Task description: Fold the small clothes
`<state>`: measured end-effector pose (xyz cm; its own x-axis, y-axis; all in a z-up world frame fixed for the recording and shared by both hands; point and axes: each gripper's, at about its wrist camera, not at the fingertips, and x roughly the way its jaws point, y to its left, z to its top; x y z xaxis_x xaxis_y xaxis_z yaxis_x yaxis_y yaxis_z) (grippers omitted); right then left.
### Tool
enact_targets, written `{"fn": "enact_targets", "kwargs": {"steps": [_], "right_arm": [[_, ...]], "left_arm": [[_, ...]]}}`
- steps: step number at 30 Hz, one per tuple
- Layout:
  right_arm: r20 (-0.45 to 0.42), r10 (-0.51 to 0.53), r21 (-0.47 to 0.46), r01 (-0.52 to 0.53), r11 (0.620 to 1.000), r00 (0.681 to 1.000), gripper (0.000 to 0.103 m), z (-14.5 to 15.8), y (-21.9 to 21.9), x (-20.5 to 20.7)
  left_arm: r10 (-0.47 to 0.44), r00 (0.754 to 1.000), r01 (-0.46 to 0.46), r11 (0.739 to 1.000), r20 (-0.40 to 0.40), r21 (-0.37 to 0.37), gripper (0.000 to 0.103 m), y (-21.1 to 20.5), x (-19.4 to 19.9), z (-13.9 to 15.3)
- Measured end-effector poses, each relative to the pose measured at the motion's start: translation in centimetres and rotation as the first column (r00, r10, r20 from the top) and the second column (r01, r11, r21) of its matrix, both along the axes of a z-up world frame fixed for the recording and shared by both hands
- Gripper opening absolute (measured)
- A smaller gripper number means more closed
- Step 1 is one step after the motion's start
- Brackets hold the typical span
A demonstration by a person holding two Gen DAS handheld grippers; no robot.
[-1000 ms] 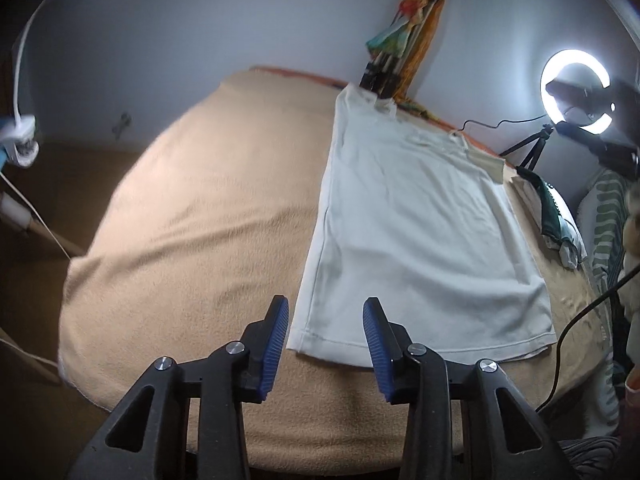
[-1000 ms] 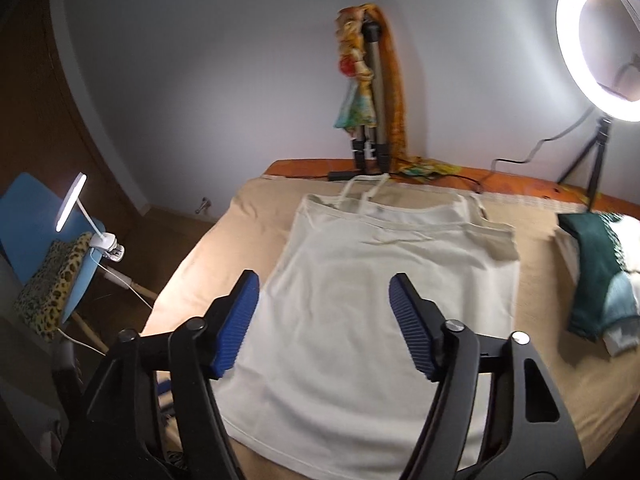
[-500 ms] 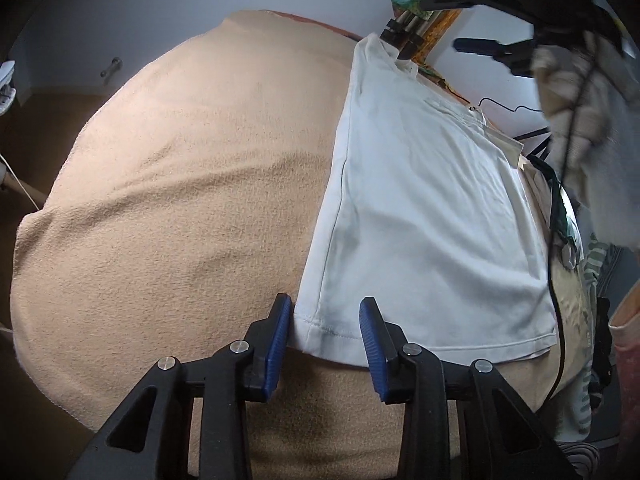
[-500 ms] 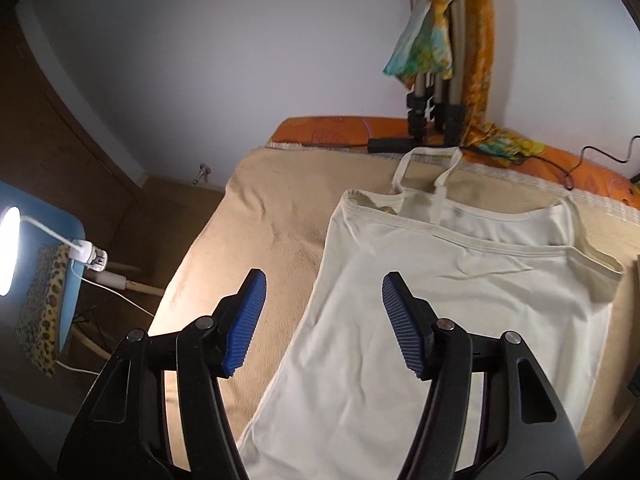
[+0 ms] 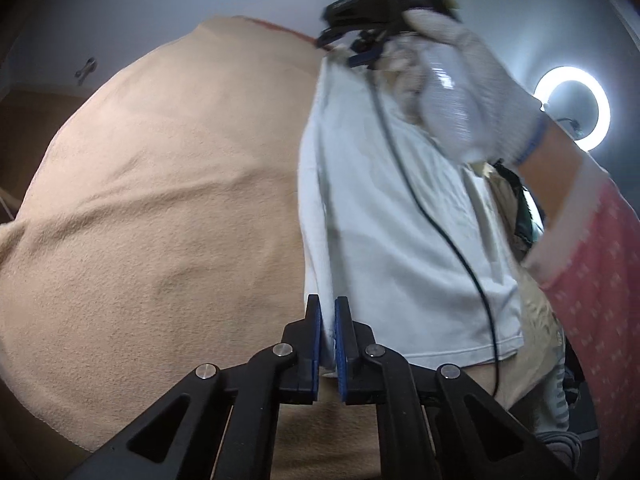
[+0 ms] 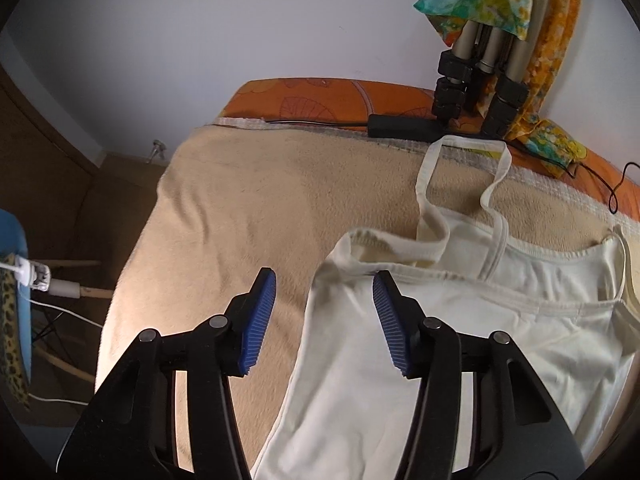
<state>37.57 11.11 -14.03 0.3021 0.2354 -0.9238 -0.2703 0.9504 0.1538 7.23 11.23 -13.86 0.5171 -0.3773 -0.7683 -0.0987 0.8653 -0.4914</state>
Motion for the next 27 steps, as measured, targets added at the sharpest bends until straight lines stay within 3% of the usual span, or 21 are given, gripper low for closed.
{"fn": "enact_targets", "kwargs": {"steps": [8,13,16,27], "right_arm": [[0.005,0.051,-0.150,-0.050,0.987,0.999,0.045,-2.0,2.9,1.9],[0.000,0.108,-0.267,-0.104,0.958,0.994,0.020,-3.4,4.0,2.3],[0.011,0.113,-0.265,-0.106,0.958,0.993,0.010,-3.6,3.8,2.5],[0.097,0.067,-0.070,-0.060,0.996,0.993,0.008,1.5,-1.9,1.2]], "left_arm": [[-0.012,0.999,0.012,1.000,0.036,-0.006,0.003,-0.9,-0.1,1.3],[-0.007,0.999,0.007,1.000,0.045,0.008,0.003,-0.9,0.2,1.6],[-0.017,0.998,0.015,1.000,0.060,0.022,0.002,-1.2,0.1,1.9],[-0.111,0.985,0.101,0.992,0.132,0.082,0.002,-4.4,-0.4,3.8]]}}
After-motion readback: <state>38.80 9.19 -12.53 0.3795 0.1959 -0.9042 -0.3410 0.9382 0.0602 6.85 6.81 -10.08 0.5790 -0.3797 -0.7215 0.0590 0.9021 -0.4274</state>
